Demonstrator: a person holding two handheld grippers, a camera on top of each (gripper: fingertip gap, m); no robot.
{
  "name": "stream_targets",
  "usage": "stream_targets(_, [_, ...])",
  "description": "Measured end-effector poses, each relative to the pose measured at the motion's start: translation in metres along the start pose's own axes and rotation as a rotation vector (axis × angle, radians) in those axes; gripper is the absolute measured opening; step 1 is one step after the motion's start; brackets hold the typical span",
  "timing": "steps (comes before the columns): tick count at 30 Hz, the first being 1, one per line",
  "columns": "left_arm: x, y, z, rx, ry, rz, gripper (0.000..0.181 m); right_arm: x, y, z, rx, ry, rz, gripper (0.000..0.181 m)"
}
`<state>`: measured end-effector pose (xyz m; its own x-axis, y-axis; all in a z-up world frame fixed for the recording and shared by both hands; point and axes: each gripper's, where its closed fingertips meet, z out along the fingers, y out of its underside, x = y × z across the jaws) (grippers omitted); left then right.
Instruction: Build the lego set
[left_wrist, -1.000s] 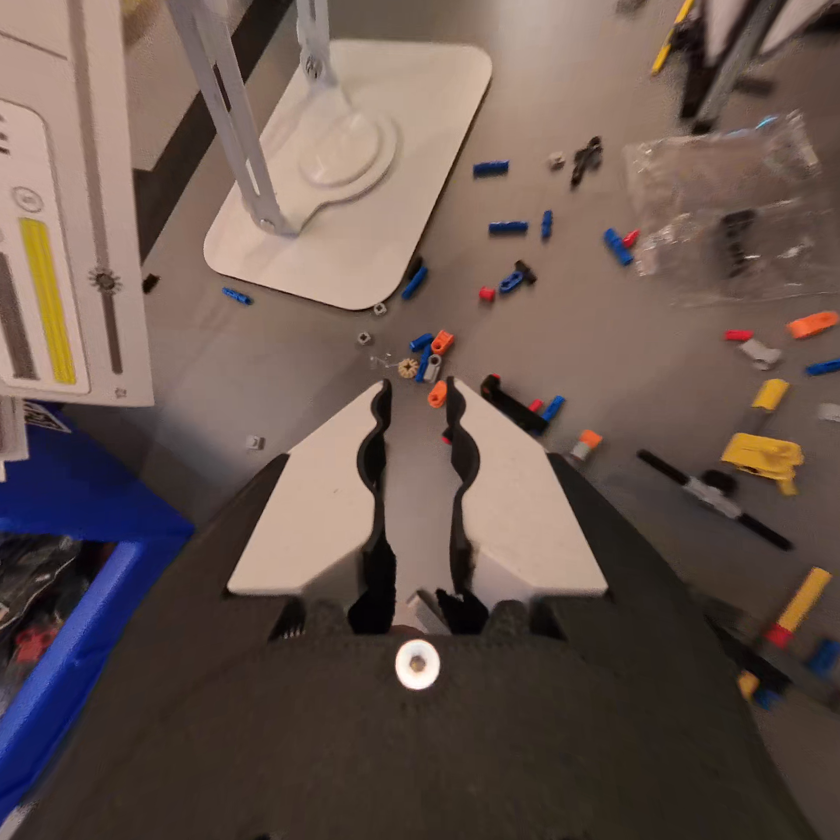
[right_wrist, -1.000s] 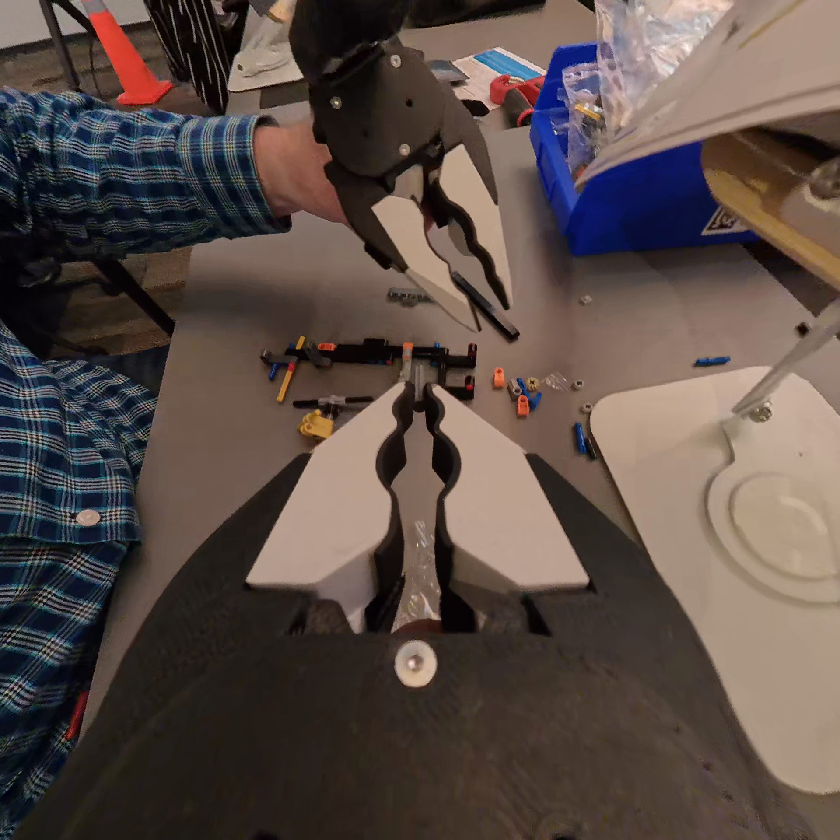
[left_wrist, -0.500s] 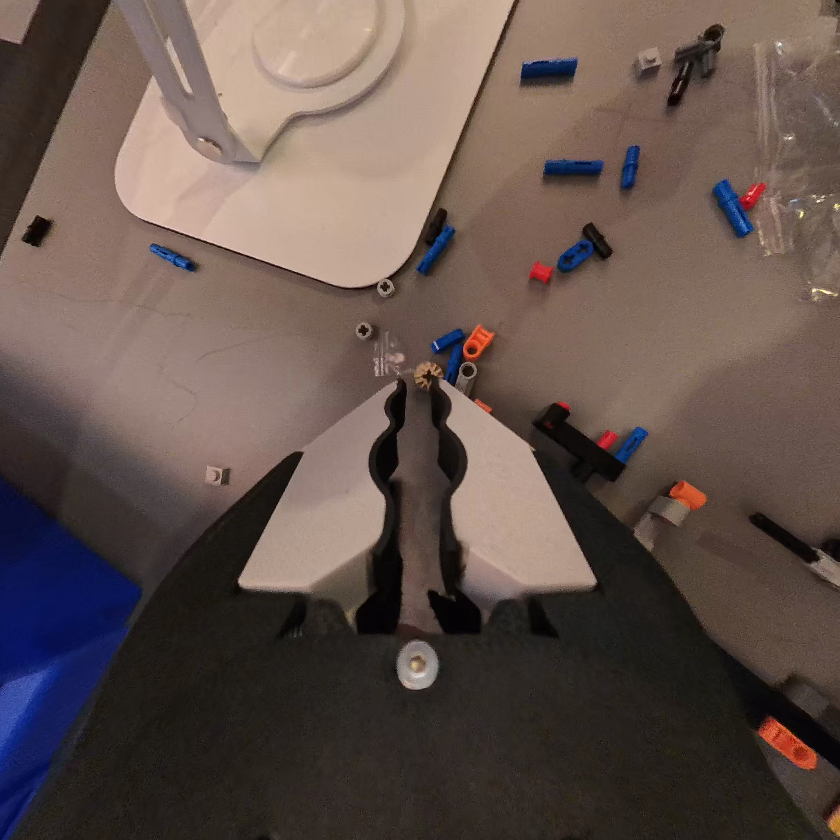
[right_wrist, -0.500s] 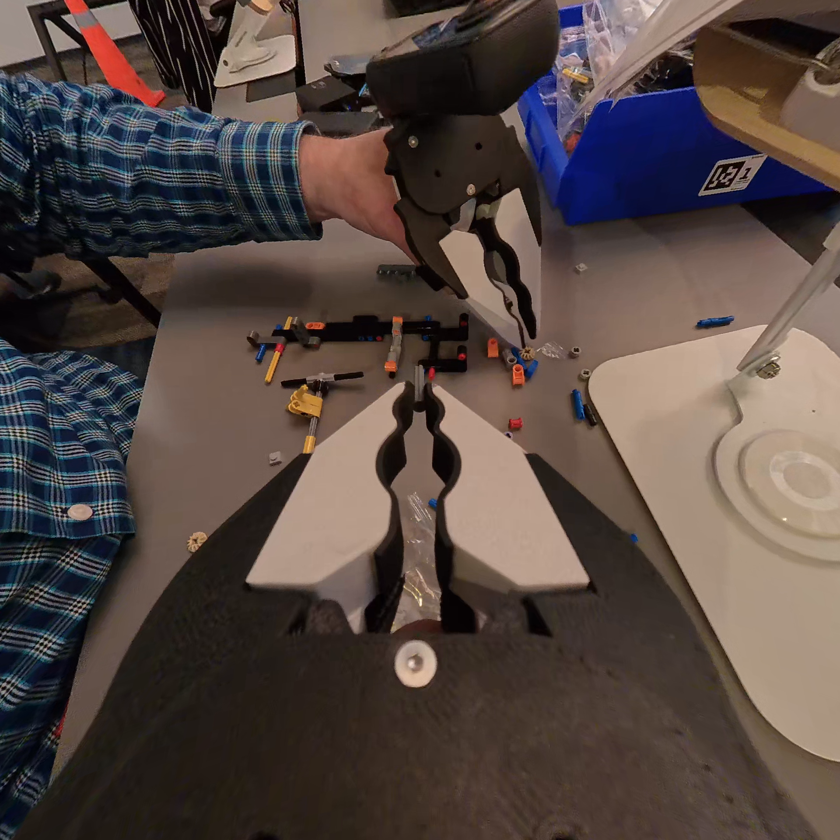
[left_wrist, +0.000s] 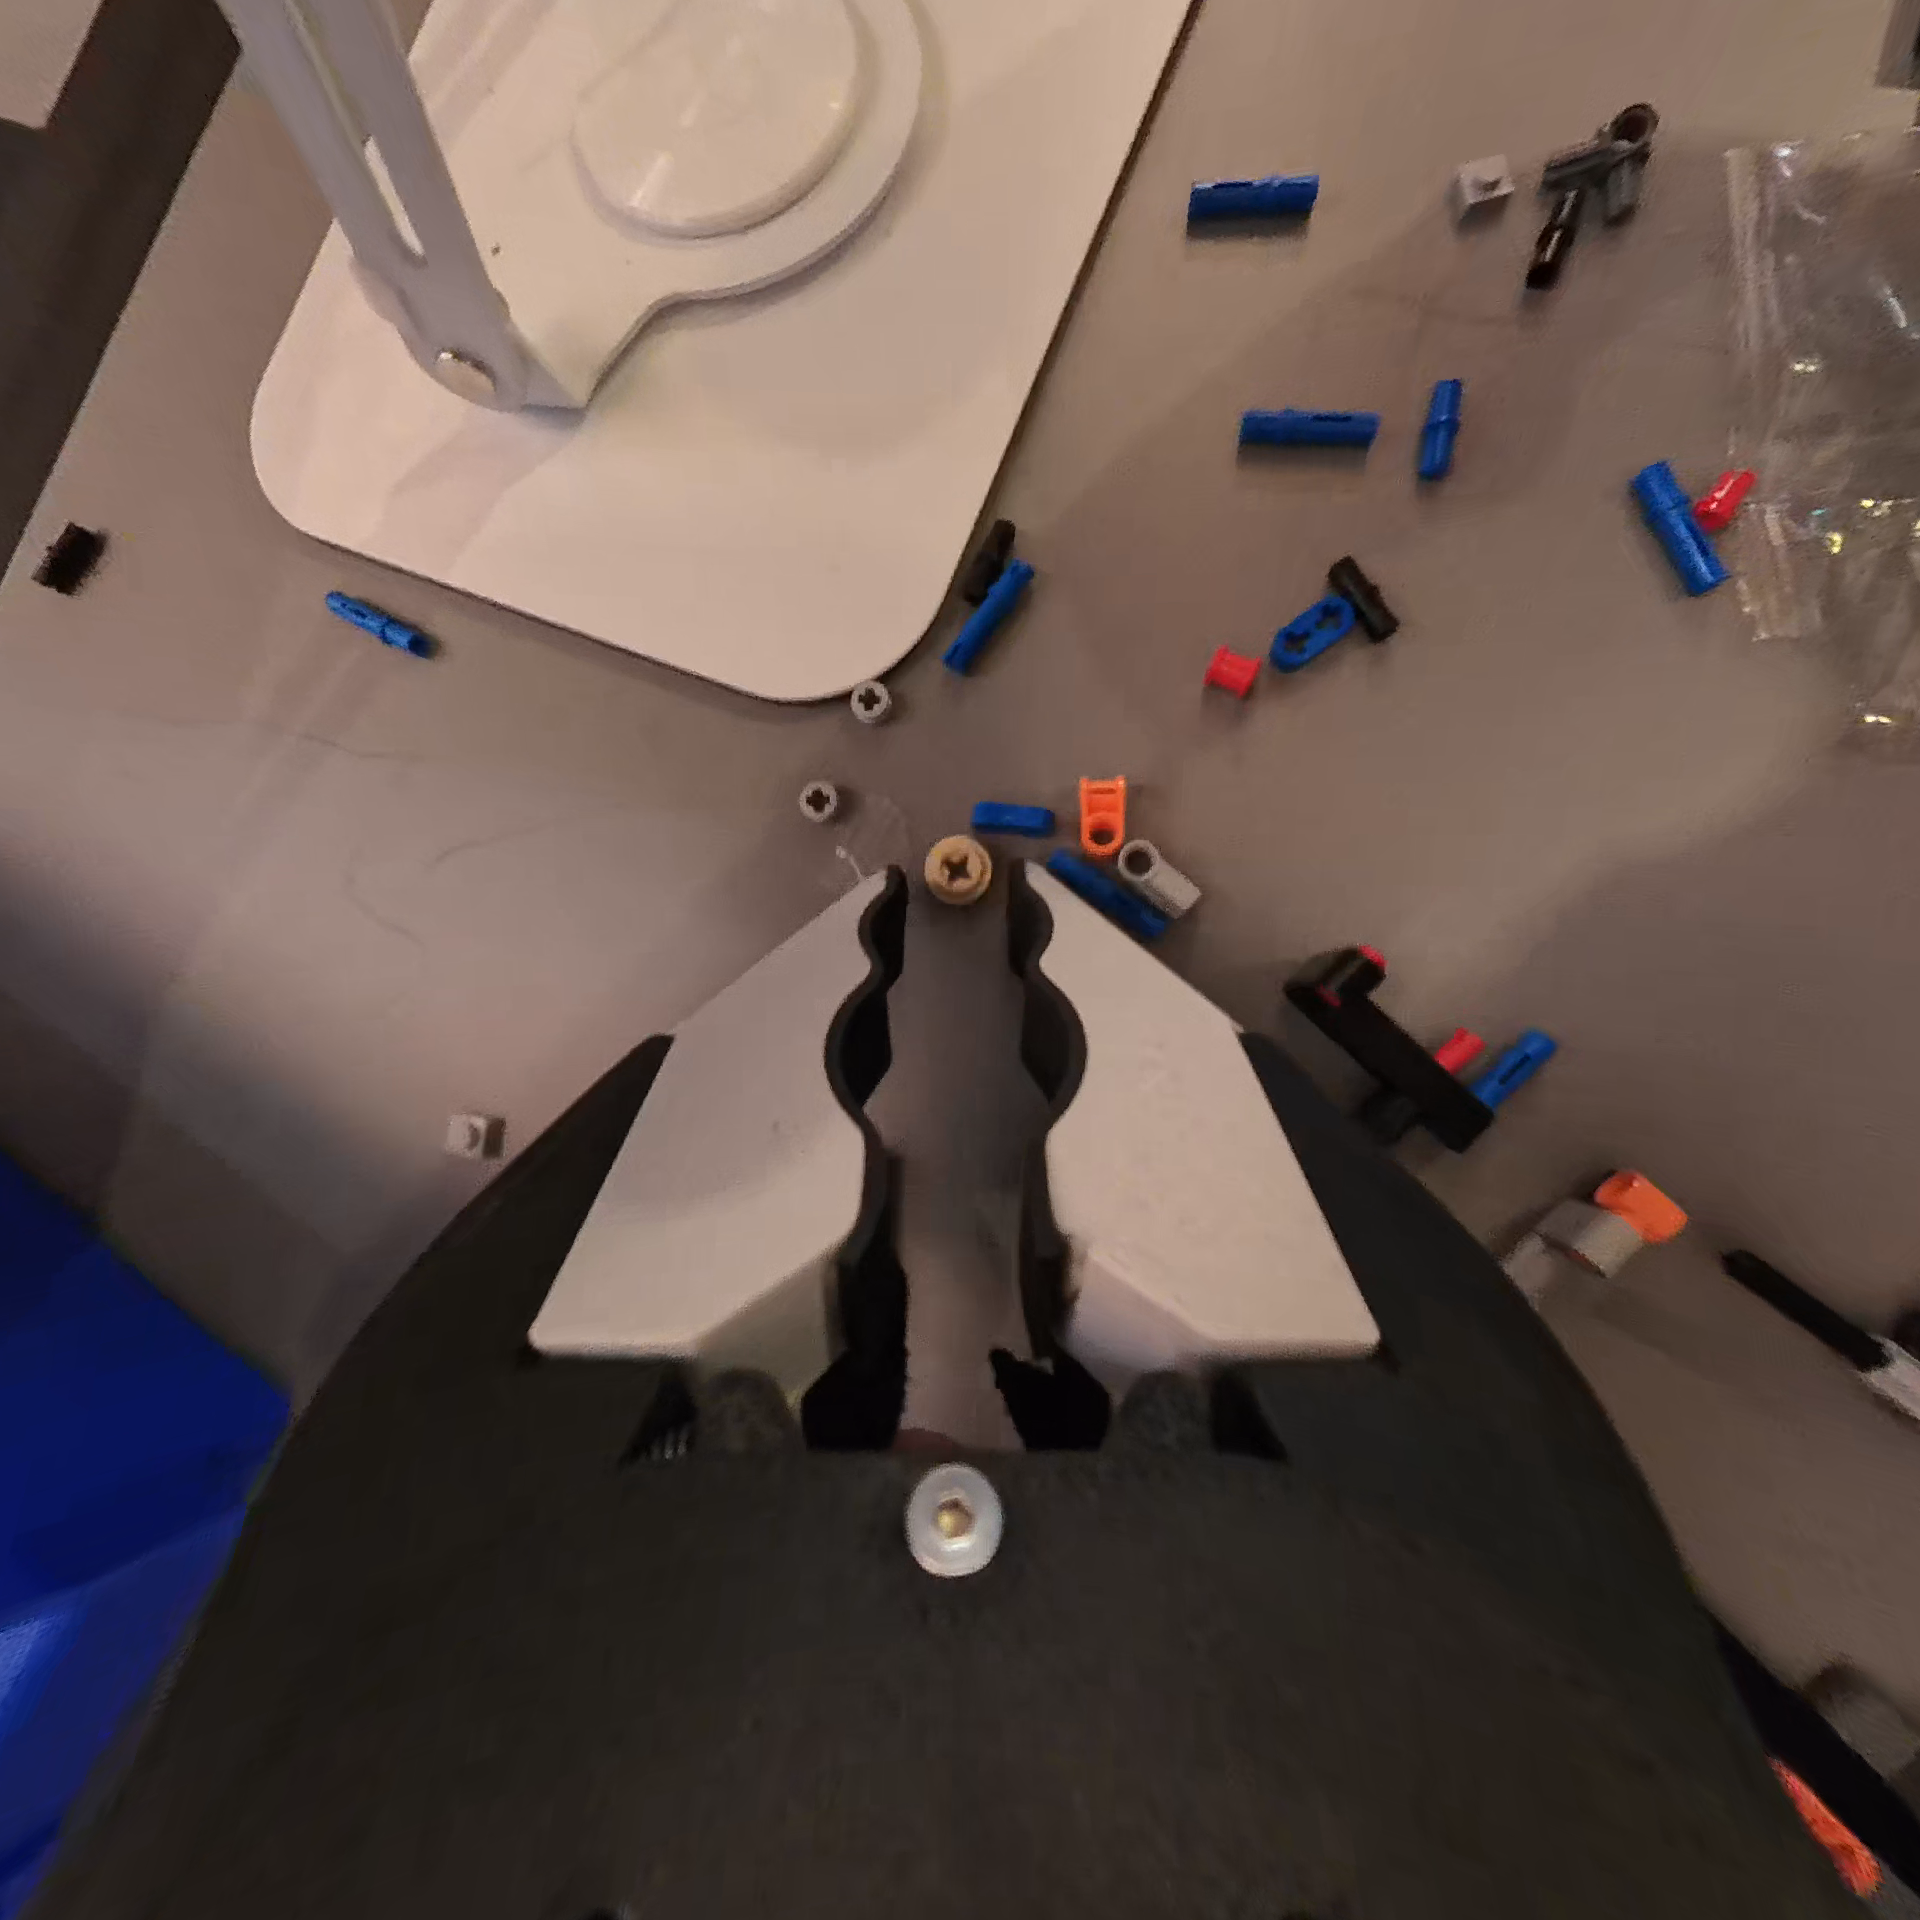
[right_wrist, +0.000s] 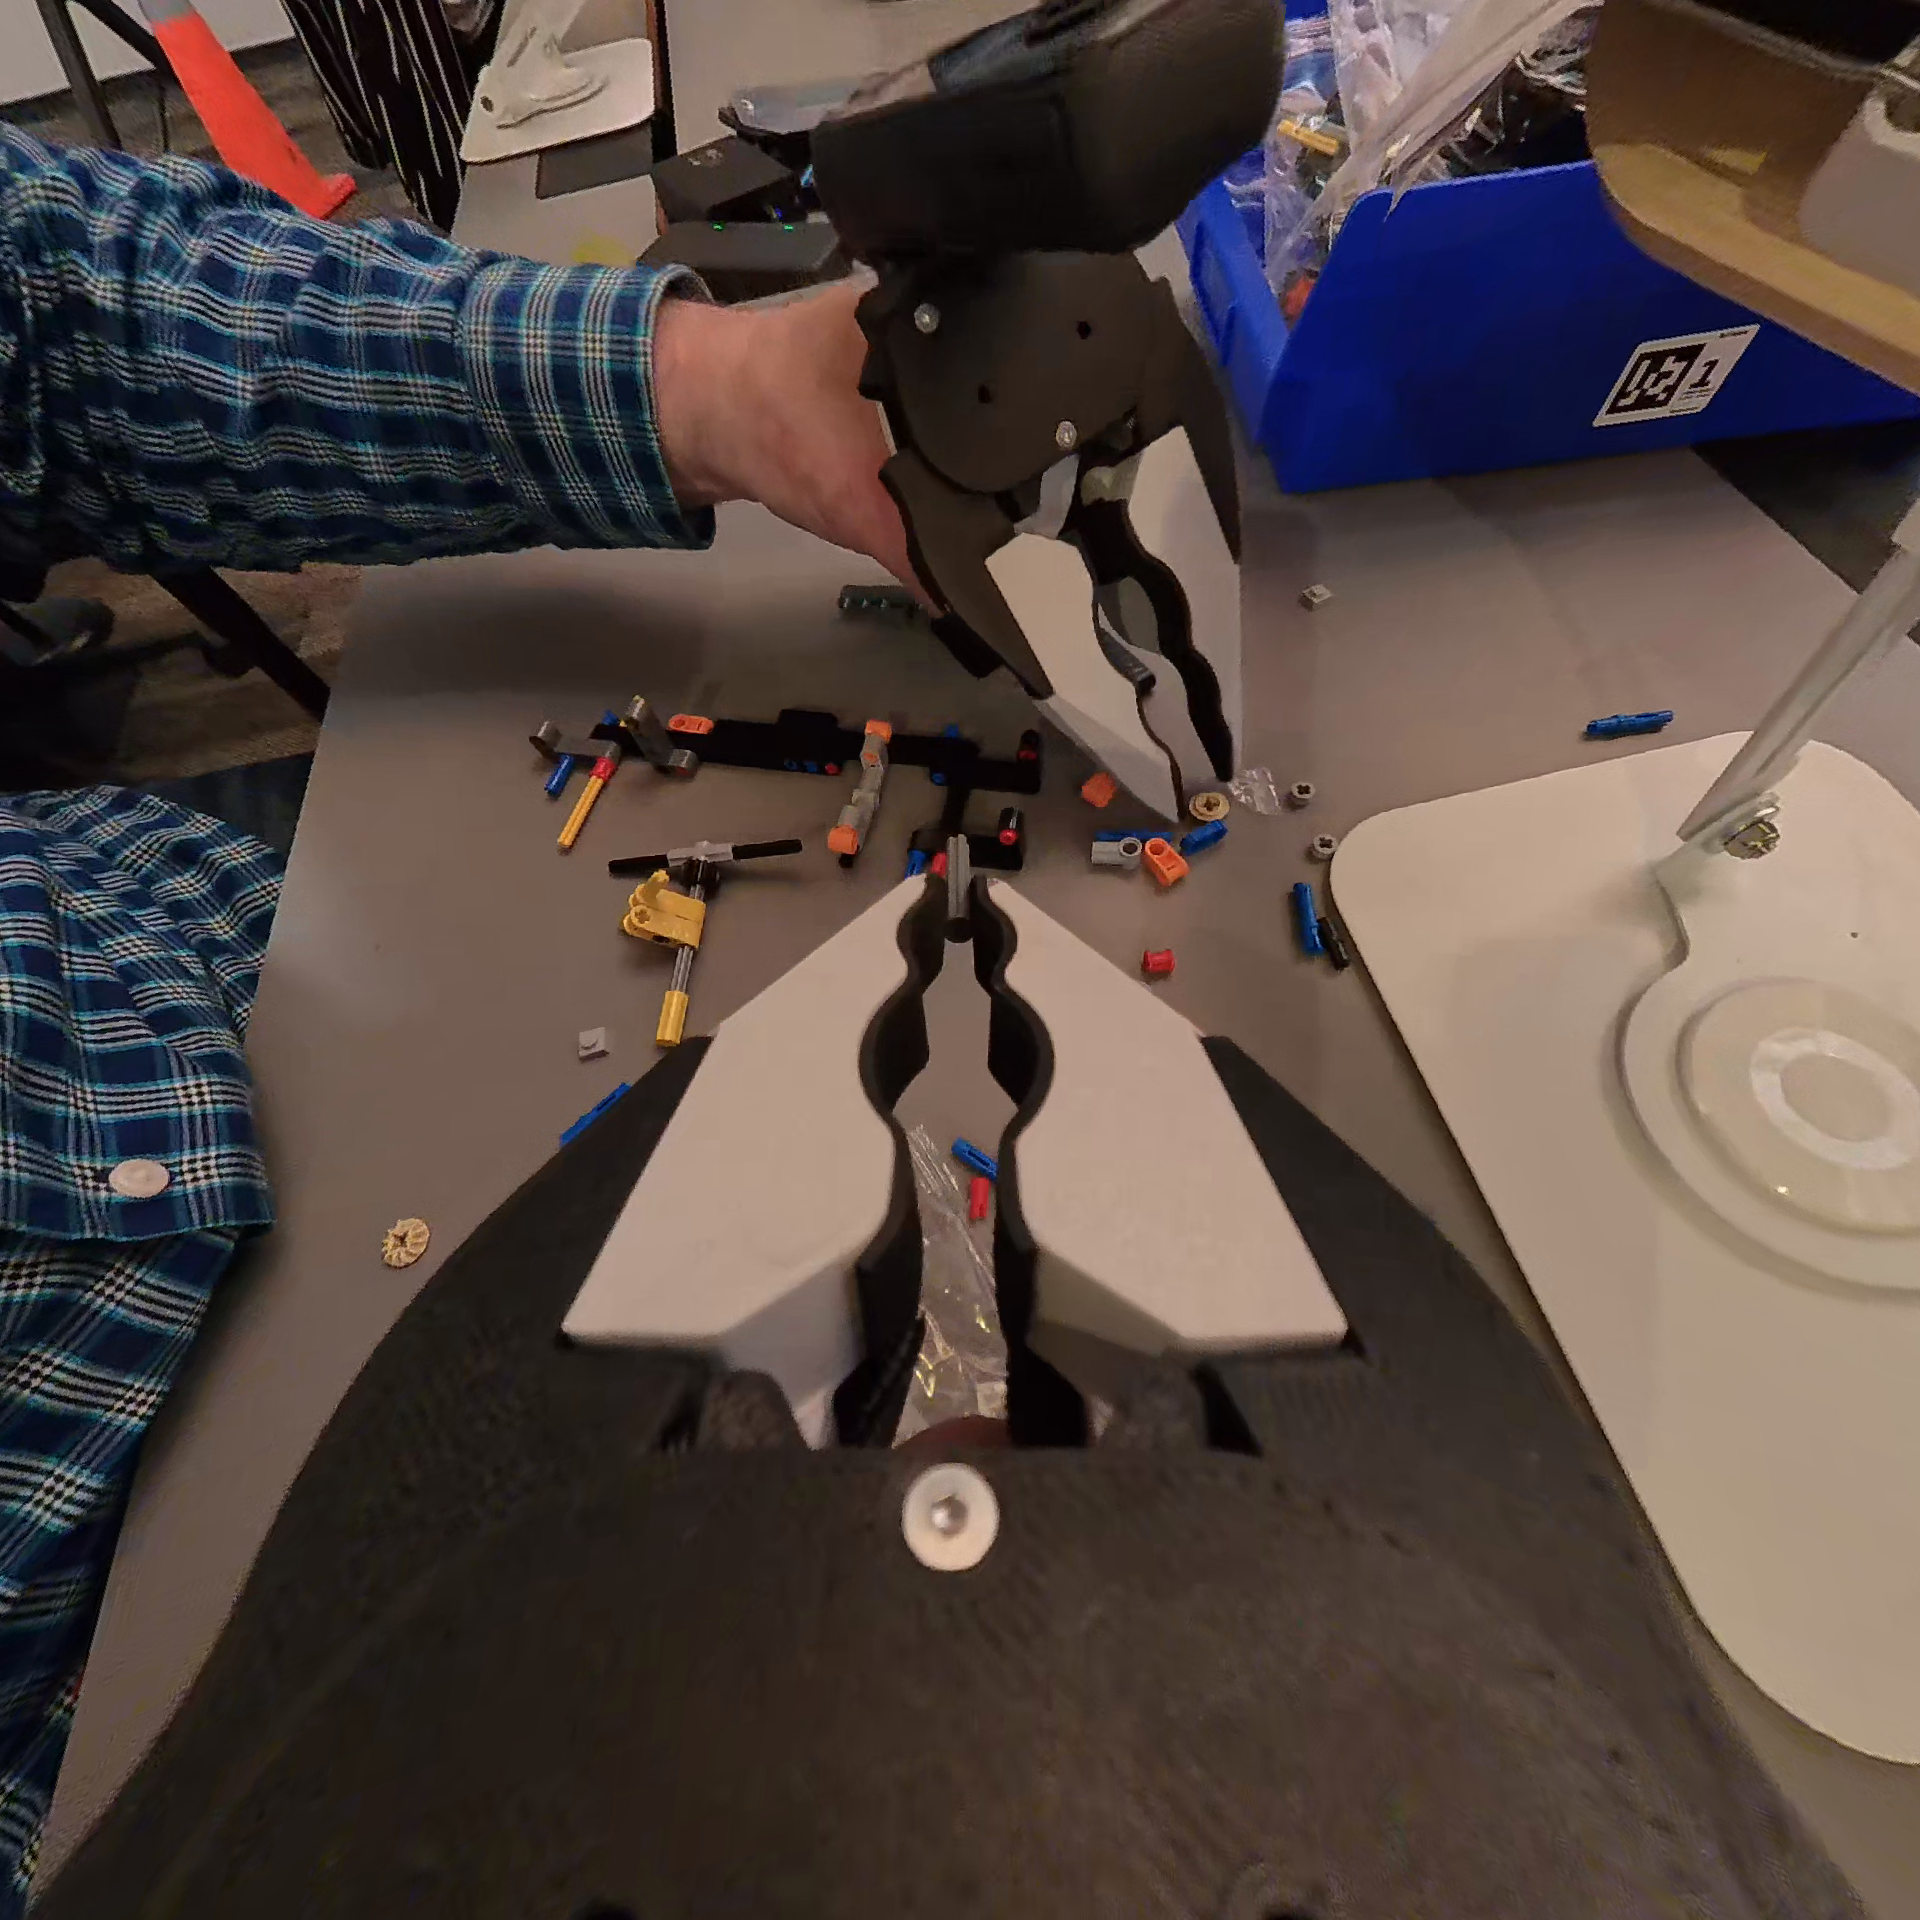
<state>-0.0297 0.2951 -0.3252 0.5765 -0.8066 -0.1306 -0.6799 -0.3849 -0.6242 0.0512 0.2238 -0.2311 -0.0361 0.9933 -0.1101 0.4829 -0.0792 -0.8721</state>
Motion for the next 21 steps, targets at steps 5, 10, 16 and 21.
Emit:
stream_targets(5, [0.002, -0.004, 0.004, 0.005, 0.018, 0.002, 0.01, 0.001, 0.002, 0.001, -0.001, 0.0, 0.007, 0.003])
stream_targets(10, [0.001, -0.003, 0.003, 0.01, 0.005, -0.008, 0.009, 0.003, 0.001, 0.001, 0.004, 0.0, 0.008, 0.002])
stream_targets(16, [0.003, -0.012, -0.018, 0.124, 0.012, -0.116, 0.009, 0.005, -0.007, 0.0, 0.017, 0.024, -0.016, 0.002])
stream_targets(21, [0.02, -0.039, -0.066, 0.405, 0.127, -0.329, 0.009, 0.0, -0.024, 0.005, 0.022, 0.077, -0.096, 0.002])
